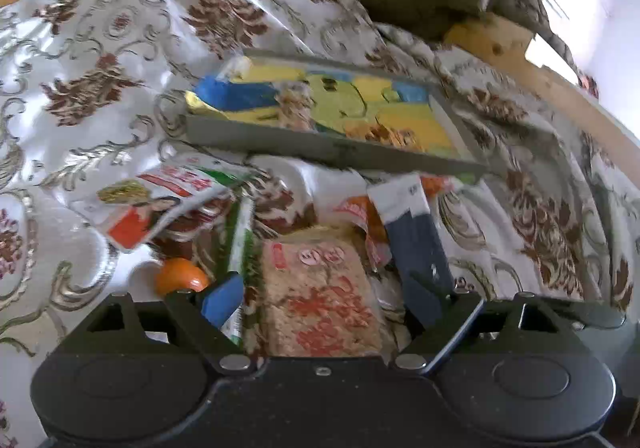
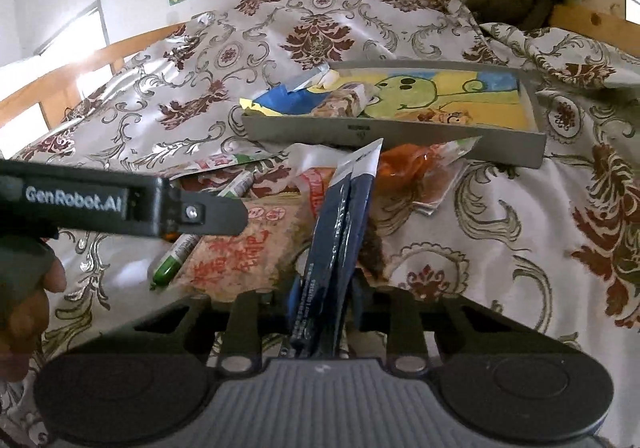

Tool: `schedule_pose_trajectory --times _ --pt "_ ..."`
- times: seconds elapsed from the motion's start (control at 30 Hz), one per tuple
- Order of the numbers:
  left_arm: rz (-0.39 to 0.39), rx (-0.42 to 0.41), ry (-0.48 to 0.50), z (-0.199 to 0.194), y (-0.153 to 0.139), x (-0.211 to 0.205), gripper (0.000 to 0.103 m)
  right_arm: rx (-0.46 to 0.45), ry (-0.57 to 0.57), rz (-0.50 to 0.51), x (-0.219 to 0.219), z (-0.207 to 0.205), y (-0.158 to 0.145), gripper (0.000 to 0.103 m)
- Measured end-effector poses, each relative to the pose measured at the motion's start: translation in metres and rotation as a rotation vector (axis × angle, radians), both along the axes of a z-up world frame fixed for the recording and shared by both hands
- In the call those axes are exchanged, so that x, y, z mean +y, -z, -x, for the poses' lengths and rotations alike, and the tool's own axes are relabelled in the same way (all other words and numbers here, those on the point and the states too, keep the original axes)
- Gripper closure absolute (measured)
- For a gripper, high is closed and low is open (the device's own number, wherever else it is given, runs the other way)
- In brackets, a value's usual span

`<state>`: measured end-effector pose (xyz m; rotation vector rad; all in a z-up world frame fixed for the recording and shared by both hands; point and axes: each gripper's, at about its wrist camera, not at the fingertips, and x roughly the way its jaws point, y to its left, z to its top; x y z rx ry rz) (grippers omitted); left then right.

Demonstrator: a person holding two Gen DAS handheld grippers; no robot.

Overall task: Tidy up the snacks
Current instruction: 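Grasp the rice-cracker bag with left tool while right tool grasps navy stick pack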

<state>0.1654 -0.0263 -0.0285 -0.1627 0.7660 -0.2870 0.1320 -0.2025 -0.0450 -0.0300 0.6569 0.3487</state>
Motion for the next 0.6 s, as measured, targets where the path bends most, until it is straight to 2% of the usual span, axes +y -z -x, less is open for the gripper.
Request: schedule_pose_trajectory --times 0.17,0.37,0.6 --pt "-0.062 0.077 0.010 -0.013 0.011 -0.014 0.015 -0.006 0.011 -0.002 -0.009 0.000 -0.004 0.077" --pt "-0.044 0.150 -0.031 -0.022 0.023 -0.013 0.019 -0.014 0.012 -0.033 -0.017 -0.002 -0.006 0.077" --pt "-0.064 0.153 -0.033 -0.022 0.025 -0.017 0.028 -0.036 0.007 -0.033 -0.017 -0.001 -0.007 0.078"
